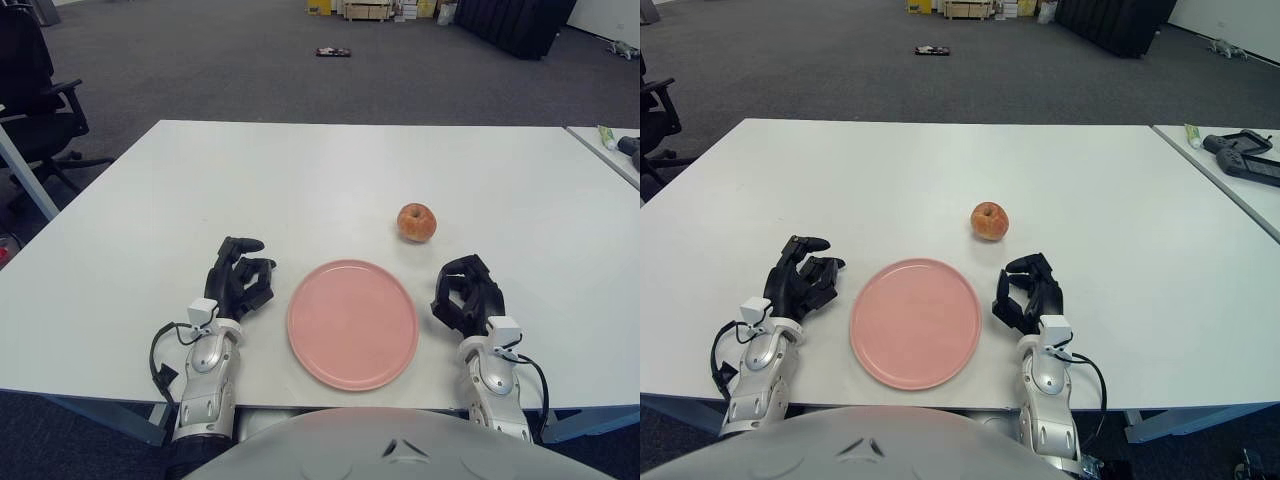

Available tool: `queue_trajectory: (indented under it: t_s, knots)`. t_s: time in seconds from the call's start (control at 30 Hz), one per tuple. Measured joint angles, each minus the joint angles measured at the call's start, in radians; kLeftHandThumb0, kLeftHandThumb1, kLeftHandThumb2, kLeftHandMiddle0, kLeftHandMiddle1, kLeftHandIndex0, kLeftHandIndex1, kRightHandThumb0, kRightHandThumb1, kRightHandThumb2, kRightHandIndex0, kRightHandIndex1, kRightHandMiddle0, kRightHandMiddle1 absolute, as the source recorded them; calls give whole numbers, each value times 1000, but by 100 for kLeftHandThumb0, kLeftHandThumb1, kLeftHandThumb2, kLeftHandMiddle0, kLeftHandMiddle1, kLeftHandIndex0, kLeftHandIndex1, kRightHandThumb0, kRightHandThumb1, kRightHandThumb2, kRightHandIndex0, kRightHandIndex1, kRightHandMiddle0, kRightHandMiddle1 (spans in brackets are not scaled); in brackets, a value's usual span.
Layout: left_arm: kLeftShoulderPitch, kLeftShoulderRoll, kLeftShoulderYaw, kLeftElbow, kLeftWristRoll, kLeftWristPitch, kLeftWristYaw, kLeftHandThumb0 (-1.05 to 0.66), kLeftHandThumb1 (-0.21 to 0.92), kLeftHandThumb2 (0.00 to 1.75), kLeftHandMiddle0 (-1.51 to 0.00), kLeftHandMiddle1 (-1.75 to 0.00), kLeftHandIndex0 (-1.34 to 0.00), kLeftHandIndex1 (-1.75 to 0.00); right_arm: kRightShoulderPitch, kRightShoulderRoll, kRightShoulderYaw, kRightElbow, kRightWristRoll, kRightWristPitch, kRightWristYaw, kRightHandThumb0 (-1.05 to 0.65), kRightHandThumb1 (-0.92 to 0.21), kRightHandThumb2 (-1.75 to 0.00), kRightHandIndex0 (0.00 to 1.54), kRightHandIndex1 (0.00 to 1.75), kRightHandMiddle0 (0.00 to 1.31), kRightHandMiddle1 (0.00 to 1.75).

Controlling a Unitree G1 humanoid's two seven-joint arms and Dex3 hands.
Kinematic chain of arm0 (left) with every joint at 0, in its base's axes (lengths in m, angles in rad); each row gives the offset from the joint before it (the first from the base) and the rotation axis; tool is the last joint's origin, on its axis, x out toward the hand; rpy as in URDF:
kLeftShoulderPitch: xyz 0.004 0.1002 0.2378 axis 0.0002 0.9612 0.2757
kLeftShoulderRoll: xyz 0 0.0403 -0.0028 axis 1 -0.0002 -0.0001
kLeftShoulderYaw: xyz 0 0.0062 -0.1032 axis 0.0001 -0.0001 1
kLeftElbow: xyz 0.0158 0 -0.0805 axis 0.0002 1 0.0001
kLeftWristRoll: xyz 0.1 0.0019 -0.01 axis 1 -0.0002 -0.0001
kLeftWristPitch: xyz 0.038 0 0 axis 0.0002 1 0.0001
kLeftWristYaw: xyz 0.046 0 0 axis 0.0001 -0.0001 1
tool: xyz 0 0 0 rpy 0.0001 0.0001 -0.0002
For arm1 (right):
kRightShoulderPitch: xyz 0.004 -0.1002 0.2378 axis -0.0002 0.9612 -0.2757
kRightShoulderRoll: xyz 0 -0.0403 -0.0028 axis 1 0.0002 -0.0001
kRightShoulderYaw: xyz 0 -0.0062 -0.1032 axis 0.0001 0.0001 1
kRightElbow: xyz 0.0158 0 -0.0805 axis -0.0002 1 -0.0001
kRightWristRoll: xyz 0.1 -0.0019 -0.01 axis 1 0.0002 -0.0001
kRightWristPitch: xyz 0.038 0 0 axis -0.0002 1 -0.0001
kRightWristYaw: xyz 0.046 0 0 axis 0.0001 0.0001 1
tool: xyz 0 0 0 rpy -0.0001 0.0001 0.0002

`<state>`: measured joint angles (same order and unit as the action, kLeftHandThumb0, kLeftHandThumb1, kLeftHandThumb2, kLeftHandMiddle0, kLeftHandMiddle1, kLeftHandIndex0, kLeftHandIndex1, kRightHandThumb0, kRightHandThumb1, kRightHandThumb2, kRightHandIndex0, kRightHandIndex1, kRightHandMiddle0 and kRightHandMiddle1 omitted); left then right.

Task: Put the apple into the plate.

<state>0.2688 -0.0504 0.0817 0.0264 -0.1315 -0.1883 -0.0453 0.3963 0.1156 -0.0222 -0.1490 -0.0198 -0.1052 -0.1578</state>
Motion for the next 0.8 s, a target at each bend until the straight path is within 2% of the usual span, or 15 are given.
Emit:
queue_trajectory:
  t_s: [0.8]
  knots:
    - [-1,0,0,9,-3,-16,-1,0,55,96,-51,-148,-34,-175,1,0,2,3,-12,-6,-10,-41,-53,-106,100,175,44,175]
